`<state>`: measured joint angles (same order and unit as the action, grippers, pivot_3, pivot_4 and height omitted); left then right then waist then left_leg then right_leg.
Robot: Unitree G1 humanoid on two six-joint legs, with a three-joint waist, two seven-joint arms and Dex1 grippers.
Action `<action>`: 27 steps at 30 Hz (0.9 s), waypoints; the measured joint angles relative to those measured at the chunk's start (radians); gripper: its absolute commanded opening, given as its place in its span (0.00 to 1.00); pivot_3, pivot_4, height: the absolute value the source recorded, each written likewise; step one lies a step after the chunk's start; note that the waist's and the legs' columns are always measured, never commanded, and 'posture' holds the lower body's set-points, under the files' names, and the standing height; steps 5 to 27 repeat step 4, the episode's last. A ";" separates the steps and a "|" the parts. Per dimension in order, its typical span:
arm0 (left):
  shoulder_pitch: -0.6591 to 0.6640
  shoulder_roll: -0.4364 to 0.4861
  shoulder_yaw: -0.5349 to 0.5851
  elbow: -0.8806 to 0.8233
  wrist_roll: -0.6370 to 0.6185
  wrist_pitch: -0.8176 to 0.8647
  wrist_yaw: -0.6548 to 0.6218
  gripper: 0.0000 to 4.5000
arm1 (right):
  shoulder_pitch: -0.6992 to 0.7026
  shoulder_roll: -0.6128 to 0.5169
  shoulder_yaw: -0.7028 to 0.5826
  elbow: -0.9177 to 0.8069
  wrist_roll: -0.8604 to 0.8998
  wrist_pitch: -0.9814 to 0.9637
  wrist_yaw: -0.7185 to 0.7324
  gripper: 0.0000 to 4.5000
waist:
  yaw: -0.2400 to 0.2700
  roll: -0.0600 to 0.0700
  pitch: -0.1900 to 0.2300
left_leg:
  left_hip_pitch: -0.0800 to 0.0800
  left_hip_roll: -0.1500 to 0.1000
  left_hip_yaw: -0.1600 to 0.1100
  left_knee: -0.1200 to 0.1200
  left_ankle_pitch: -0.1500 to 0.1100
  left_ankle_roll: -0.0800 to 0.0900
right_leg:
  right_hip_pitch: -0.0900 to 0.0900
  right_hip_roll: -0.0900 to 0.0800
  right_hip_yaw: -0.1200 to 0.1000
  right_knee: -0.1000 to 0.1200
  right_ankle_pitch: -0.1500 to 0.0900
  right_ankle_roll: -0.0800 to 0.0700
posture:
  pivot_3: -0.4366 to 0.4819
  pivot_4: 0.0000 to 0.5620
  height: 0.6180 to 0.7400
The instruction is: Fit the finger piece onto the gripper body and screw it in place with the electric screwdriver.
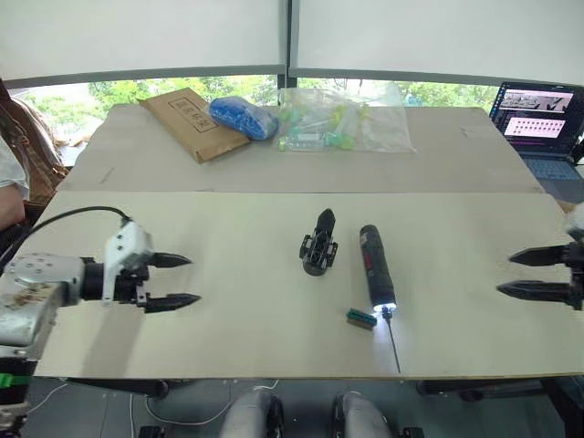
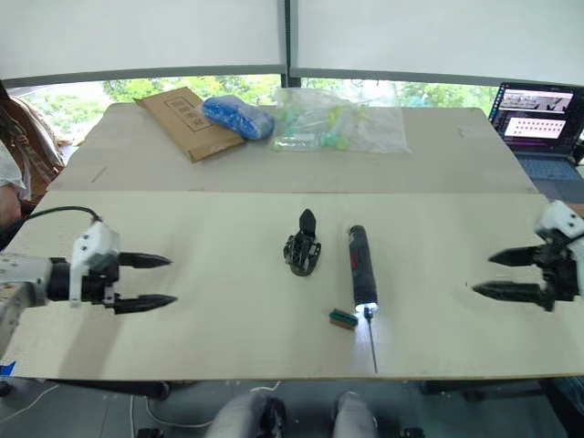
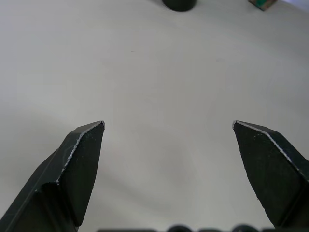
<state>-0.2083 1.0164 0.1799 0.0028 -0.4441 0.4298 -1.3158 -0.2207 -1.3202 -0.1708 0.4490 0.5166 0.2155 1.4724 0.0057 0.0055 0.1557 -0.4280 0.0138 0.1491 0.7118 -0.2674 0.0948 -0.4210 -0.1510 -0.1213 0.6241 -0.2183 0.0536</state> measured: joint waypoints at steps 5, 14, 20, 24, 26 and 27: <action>-0.039 -0.001 -0.014 0.035 0.002 -0.015 -0.026 1.00 | -0.049 0.068 -0.014 0.090 -0.032 -0.086 0.032 0.99 | -0.006 0.000 0.000 | 0.000 0.000 0.000 0.000 0.000 0.000 | -0.001 -0.001 0.002 0.002 0.002 -0.005 | 0.48 0.27 0.93; -0.039 -0.001 -0.014 0.035 0.002 -0.015 -0.026 1.00 | -0.049 0.068 -0.014 0.090 -0.032 -0.086 0.032 0.99 | -0.006 0.000 0.000 | 0.000 0.000 0.000 0.000 0.000 0.000 | -0.001 -0.001 0.002 0.002 0.002 -0.005 | 0.48 0.27 0.93; -0.039 -0.001 -0.014 0.035 0.002 -0.015 -0.026 1.00 | -0.049 0.068 -0.014 0.090 -0.032 -0.086 0.032 0.99 | -0.006 0.000 0.000 | 0.000 0.000 0.000 0.000 0.000 0.000 | -0.001 -0.001 0.002 0.002 0.002 -0.005 | 0.48 0.27 0.93; -0.039 -0.001 -0.014 0.035 0.002 -0.015 -0.026 1.00 | -0.049 0.068 -0.014 0.090 -0.032 -0.086 0.032 0.99 | -0.006 0.000 0.000 | 0.000 0.000 0.000 0.000 0.000 0.000 | -0.001 -0.001 0.002 0.002 0.002 -0.005 | 0.48 0.27 0.93; -0.039 -0.001 -0.014 0.035 0.002 -0.015 -0.026 1.00 | -0.049 0.068 -0.014 0.090 -0.032 -0.086 0.032 0.99 | -0.006 0.000 0.000 | 0.000 0.000 0.000 0.000 0.000 0.000 | -0.001 -0.001 0.002 0.002 0.002 -0.005 | 0.48 0.27 0.93; -0.039 -0.001 -0.014 0.035 0.002 -0.015 -0.026 1.00 | -0.049 0.068 -0.014 0.090 -0.032 -0.086 0.032 0.99 | -0.006 0.000 0.000 | 0.000 0.000 0.000 0.000 0.000 0.000 | -0.001 -0.001 0.002 0.002 0.002 -0.005 | 0.48 0.27 0.93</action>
